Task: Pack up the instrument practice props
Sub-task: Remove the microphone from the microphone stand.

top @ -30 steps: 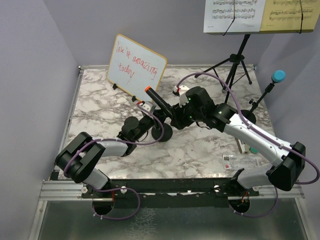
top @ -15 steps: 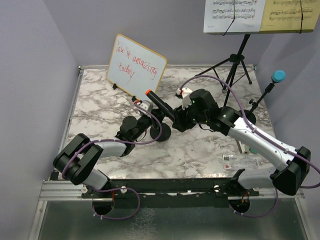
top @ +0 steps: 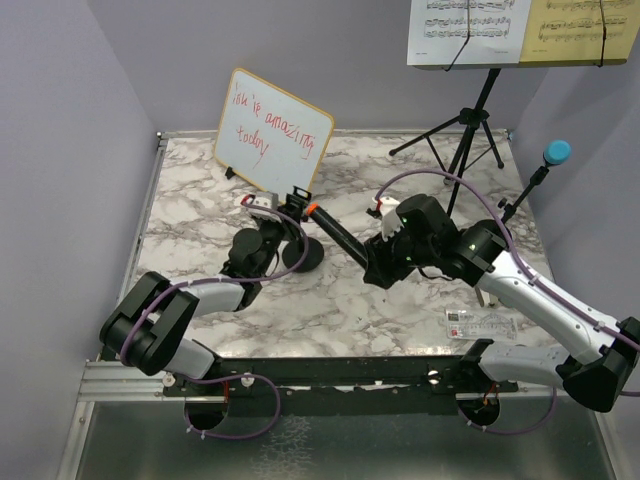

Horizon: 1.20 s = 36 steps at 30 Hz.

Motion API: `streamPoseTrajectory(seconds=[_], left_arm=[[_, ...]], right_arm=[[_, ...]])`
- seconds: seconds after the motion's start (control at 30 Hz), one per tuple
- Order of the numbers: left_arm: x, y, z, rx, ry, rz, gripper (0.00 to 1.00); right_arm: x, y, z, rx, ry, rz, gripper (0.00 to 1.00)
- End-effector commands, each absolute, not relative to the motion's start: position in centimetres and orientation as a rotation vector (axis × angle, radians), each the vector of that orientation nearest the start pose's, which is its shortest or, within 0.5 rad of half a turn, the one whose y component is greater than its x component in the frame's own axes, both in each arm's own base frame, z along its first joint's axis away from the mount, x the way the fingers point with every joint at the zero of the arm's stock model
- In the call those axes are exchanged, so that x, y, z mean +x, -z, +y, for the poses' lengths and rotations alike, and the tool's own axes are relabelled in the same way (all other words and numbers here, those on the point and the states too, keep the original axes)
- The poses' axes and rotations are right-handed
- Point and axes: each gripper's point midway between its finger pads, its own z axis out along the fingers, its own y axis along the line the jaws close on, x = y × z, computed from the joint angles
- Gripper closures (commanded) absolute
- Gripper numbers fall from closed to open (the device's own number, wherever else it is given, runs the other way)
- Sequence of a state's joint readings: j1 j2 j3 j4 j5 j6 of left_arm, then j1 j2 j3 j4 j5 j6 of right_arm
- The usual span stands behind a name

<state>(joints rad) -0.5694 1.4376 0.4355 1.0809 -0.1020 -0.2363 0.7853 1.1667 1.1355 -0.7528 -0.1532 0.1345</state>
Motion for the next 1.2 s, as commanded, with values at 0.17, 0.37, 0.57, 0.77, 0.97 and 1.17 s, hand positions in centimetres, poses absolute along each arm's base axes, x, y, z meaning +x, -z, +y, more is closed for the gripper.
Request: streamPoseTrajectory(seconds=[0.17, 0.37, 0.57, 0.77, 0.97, 1.17], left_arm=[[37.8, -16.0, -15.6, 0.022, 0.305, 1.57, 1.0], [36.2, -16.2, -18.5, 0.159, 0.422, 1.561, 1.0], [35.6, -16.7, -19.0, 0.163, 0.474, 1.56, 0.86], [35.3, -17.3, -19.3, 0.186, 0.485, 1.558, 0.6], [35.0, -16.3, -19.6, 0.234, 0.483, 1.578, 0.39], [34.5, -15.1, -18.6, 0.219, 0.449, 1.605, 0.31]], right_arm=[[14.8, -19.7, 21.8, -0.893, -0.667, 2.424, 0.99], [17.3, -20.9, 21.8, -0.76, -0.596, 2.346, 0.99], [19.2, -21.4, 22.5, -0.669, -0.571, 2.302, 0.99], [21.3, -23.1, 22.8, -0.587, -0.542, 2.208, 0.99], [22.5, -23.7, 23.4, -0.544, -0.545, 2.153, 0.99], [23.2, -24.1, 23.4, -0.535, -0.533, 2.107, 0.99]])
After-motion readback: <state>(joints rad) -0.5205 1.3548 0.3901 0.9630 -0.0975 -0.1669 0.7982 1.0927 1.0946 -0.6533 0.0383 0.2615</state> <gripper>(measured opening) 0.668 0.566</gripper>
